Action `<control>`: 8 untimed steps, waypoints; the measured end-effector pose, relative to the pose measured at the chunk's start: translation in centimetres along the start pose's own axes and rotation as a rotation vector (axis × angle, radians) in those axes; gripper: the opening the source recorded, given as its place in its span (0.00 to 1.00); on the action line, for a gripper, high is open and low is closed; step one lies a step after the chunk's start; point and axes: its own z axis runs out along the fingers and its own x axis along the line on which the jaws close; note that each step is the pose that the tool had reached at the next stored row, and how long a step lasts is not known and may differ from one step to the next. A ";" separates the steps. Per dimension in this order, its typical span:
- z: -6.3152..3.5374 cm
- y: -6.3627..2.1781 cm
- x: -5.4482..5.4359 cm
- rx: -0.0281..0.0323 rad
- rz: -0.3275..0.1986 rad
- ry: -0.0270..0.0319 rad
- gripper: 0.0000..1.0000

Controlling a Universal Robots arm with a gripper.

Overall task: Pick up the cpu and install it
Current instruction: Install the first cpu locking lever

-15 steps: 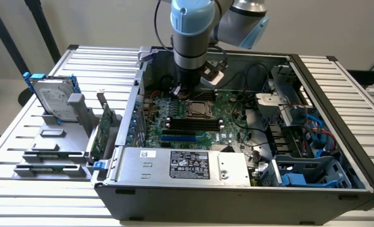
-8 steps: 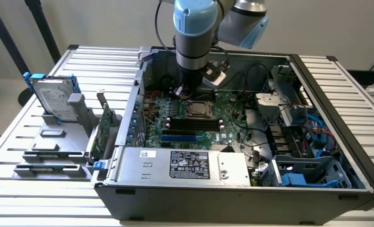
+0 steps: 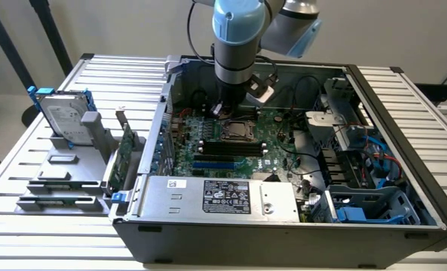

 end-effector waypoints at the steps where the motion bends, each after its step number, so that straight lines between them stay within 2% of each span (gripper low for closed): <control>1: 0.04 0.07 0.1 0.0000 0.000 0.0002 0.11; 8: 0.17 0.23 0.4 0.0008 0.000 -0.0004 0.11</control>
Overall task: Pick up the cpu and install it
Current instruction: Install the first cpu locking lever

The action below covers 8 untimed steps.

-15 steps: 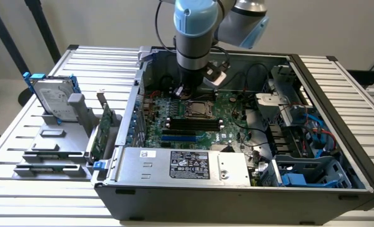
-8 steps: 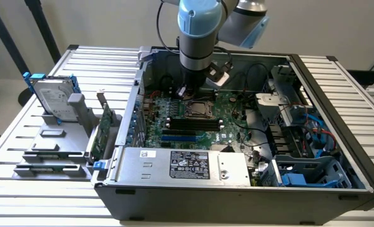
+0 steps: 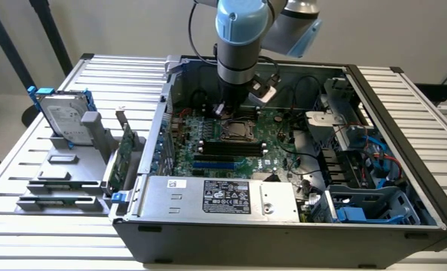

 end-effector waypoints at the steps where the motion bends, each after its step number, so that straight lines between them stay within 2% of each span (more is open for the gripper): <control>1: 0.01 0.03 0.0 0.0003 0.000 -0.0001 0.11; 8: 0.13 0.25 0.2 0.0005 0.000 -0.0002 0.11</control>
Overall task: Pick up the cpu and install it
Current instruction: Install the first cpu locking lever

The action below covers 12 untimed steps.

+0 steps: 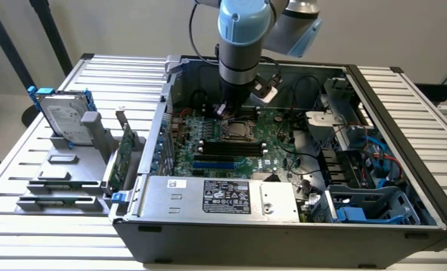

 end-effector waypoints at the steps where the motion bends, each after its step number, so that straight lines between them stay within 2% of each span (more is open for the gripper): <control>1: 0.00 0.03 0.0 0.0000 0.000 -0.0002 0.11; 4: 0.00 0.05 0.0 0.0002 0.000 -0.0005 0.11; 9: -0.95 -0.18 0.3 0.0011 0.000 -0.0009 0.11; 12: -1.14 -0.43 0.1 0.0023 -0.001 -0.0007 0.11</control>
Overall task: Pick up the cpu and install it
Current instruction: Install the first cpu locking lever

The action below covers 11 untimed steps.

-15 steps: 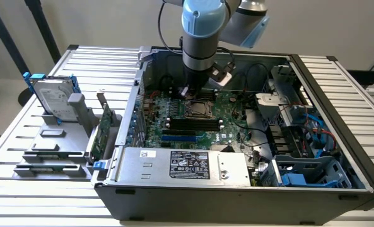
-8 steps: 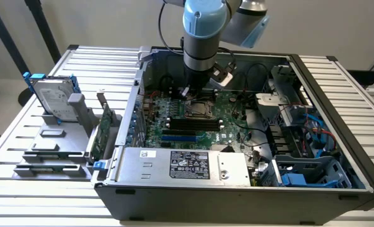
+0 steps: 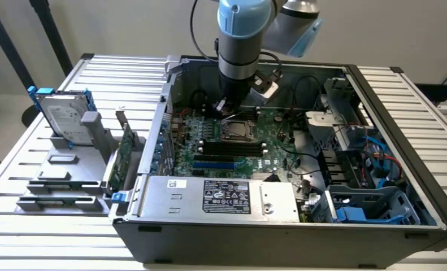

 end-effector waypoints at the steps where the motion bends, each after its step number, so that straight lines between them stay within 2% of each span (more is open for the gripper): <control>1: -0.01 -0.12 -0.1 0.0012 -0.001 0.0010 0.11; 6: -0.16 -0.87 -0.7 0.0082 -0.002 0.0083 0.11; 11: -0.54 -1.73 -1.2 0.0093 -0.003 0.0095 0.11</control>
